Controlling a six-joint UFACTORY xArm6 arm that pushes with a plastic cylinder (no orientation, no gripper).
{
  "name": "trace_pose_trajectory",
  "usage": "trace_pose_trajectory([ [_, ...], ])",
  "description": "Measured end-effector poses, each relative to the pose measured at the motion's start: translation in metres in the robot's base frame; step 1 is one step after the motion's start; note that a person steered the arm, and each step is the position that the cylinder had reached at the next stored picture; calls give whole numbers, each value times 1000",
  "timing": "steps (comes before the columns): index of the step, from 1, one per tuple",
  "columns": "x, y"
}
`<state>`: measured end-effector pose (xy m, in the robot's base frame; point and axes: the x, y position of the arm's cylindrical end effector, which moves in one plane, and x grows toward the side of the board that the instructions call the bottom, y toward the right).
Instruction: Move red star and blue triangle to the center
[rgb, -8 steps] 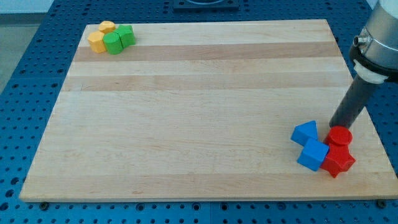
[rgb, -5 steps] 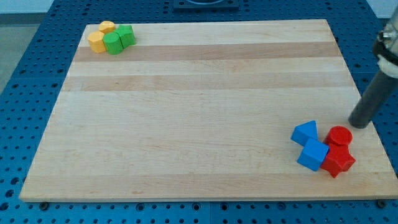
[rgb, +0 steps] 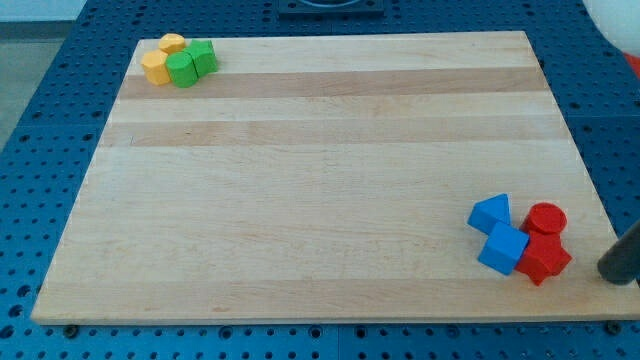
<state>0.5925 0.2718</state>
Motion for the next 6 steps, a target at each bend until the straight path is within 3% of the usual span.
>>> trace_pose_trajectory([
  [2, 4, -42],
  [6, -53, -90],
])
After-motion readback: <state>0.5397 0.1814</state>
